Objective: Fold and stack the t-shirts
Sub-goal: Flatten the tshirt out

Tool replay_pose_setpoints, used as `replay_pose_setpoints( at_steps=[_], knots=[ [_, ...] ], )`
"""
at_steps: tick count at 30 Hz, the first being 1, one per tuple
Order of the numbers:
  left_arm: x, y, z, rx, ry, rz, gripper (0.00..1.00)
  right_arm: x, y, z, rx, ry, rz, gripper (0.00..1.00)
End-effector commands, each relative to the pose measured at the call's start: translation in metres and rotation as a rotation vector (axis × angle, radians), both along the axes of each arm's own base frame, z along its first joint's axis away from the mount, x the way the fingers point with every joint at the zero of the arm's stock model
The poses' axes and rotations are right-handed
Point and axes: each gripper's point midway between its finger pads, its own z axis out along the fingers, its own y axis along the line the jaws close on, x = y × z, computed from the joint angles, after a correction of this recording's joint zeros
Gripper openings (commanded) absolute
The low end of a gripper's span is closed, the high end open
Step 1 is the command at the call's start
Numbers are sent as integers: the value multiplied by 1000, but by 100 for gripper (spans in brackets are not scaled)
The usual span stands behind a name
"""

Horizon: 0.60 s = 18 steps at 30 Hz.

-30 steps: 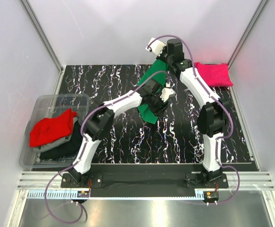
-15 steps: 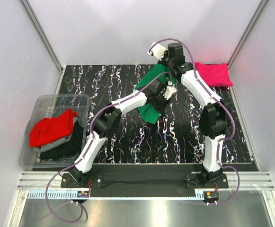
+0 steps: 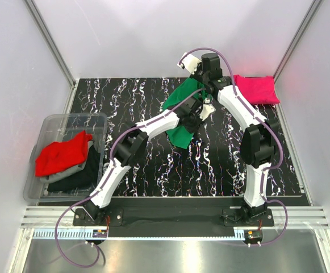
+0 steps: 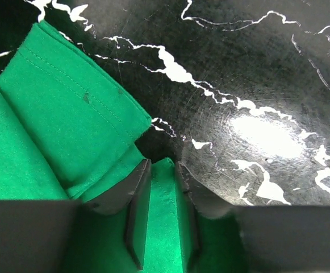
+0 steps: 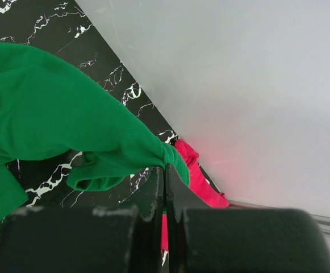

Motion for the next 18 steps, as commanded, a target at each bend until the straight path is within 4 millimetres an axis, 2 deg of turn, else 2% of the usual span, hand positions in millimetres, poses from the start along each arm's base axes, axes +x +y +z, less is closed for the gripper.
replay_pose_setpoints(
  at_steps=[1, 4, 7, 9, 14, 17, 18],
  knots=[
    [17, -10, 15, -28, -80, 15, 39, -7, -9, 50, 53, -102, -37, 0],
    [18, -10, 15, -24, -85, 24, 53, -7, -9, 49, 56, -96, -37, 0],
    [17, -10, 14, -20, -84, 22, 53, -8, -9, 47, 59, -93, -36, 0],
    [17, -10, 14, -17, -85, 12, 42, -8, -8, 47, 61, -92, -37, 0],
    [14, -7, 10, -1, -78, -7, 29, -7, -8, 44, 66, -87, -38, 0],
    [12, -7, 11, -2, -74, -15, 11, -7, -7, 46, 64, -90, -36, 0],
    [12, -8, 11, -2, -76, -16, 1, -7, -7, 46, 64, -90, -37, 0]
  ],
)
